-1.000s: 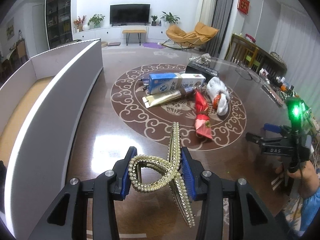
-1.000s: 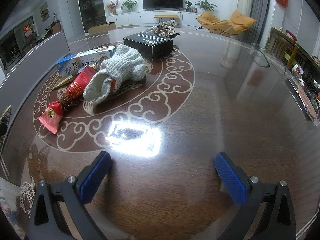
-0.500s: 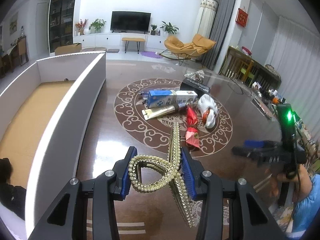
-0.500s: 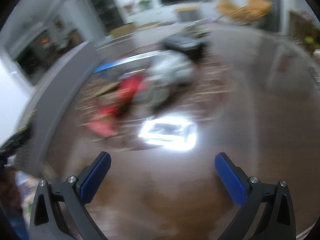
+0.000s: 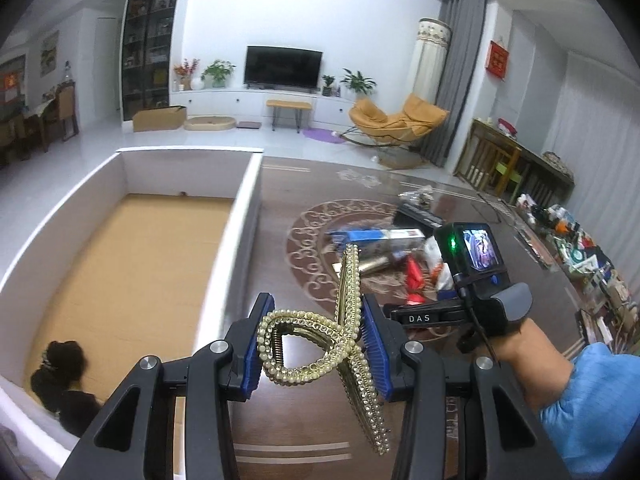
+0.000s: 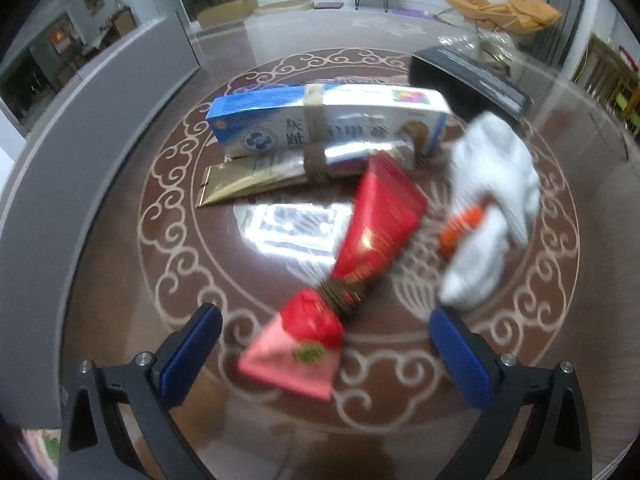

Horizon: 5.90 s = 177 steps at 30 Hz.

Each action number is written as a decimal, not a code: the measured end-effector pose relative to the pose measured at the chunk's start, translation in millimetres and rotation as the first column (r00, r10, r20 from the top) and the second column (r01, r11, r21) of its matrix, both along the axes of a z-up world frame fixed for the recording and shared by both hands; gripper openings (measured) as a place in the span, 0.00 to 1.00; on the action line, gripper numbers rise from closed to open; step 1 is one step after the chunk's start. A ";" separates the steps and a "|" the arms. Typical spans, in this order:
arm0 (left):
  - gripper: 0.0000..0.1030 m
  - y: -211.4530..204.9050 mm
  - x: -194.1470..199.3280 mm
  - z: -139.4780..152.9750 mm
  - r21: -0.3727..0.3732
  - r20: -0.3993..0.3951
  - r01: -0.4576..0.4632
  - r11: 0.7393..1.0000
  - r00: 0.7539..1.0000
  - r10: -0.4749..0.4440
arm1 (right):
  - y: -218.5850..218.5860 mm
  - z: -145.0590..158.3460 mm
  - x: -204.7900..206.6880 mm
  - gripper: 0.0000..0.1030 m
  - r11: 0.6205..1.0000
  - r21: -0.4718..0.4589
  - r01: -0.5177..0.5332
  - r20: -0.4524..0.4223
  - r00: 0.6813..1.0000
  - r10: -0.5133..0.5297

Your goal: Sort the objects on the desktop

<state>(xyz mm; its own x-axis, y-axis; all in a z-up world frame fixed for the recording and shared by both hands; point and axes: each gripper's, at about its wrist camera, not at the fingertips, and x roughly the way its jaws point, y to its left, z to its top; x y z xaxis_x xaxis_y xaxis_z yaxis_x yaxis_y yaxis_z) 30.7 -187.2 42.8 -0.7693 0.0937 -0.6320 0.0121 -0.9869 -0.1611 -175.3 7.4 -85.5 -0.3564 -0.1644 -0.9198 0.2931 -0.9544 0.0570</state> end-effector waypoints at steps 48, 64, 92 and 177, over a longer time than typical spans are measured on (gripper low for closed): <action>0.42 -208.2 42.1 -30.6 0.038 0.056 -0.280 0.959 0.959 0.278 | -218.5 163.6 117.1 0.22 0.767 -0.394 -0.507 -0.157 0.859 0.487; 0.89 -250.9 21.4 -85.7 -0.047 0.266 -0.466 0.884 0.847 0.460 | -258.7 111.1 129.6 0.79 0.801 -0.225 -0.554 -0.181 0.832 0.524; 0.99 139.7 -89.5 -108.0 -0.059 0.206 0.045 0.997 0.978 -0.032 | 261.3 14.2 69.1 0.97 0.971 0.002 0.239 -0.258 0.938 -0.230; 1.00 152.3 -115.9 -152.2 -0.156 0.251 0.054 0.986 0.968 -0.013 | 257.8 6.4 73.2 1.00 0.970 -0.001 0.242 -0.231 0.944 -0.236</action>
